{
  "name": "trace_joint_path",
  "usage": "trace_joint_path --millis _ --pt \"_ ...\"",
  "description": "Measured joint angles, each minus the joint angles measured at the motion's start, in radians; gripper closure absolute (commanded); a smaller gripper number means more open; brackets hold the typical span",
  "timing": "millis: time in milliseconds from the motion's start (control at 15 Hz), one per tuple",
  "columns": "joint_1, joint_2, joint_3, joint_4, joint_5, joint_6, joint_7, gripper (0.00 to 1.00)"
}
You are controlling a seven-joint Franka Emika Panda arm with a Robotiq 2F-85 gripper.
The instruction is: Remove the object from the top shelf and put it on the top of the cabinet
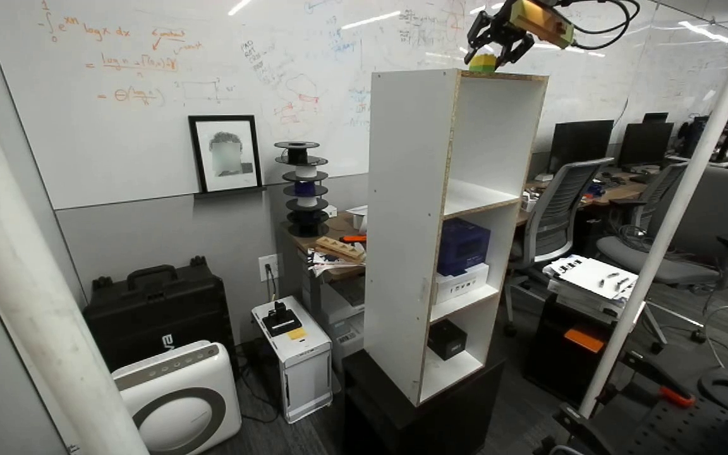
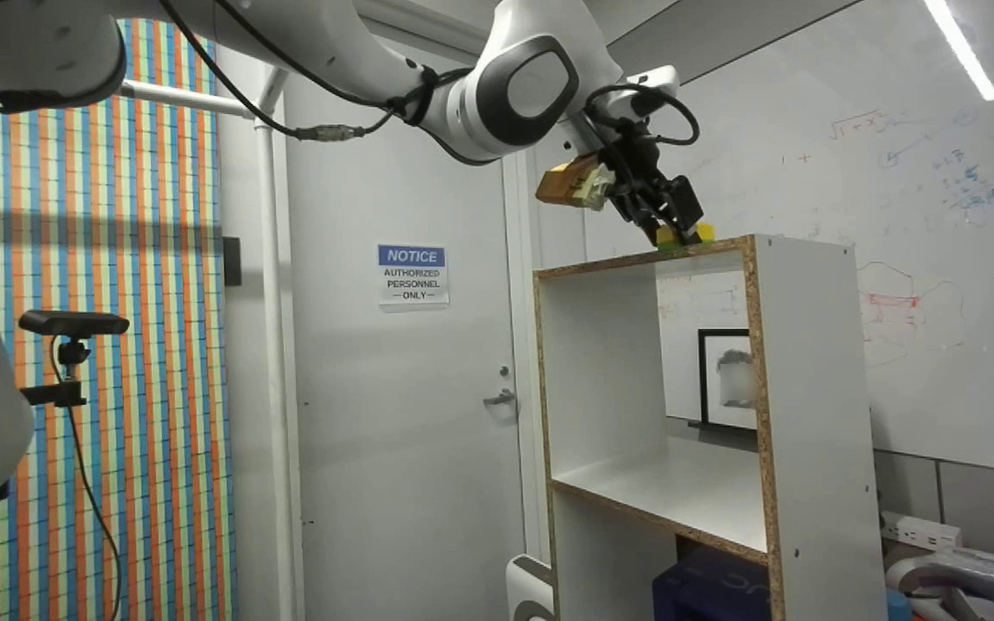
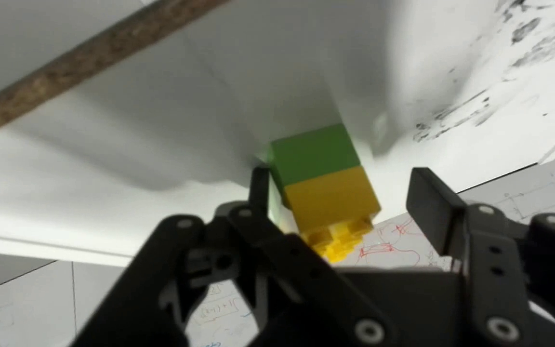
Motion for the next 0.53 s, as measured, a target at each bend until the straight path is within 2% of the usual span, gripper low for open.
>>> trace_joint_path --millis 267,533 --pt "0.023 -0.06 0.001 -0.045 0.007 -0.069 -0.019 0.0" --pt "0.04 -0.207 -0.016 -0.16 0.099 -0.19 -0.154 0.0"
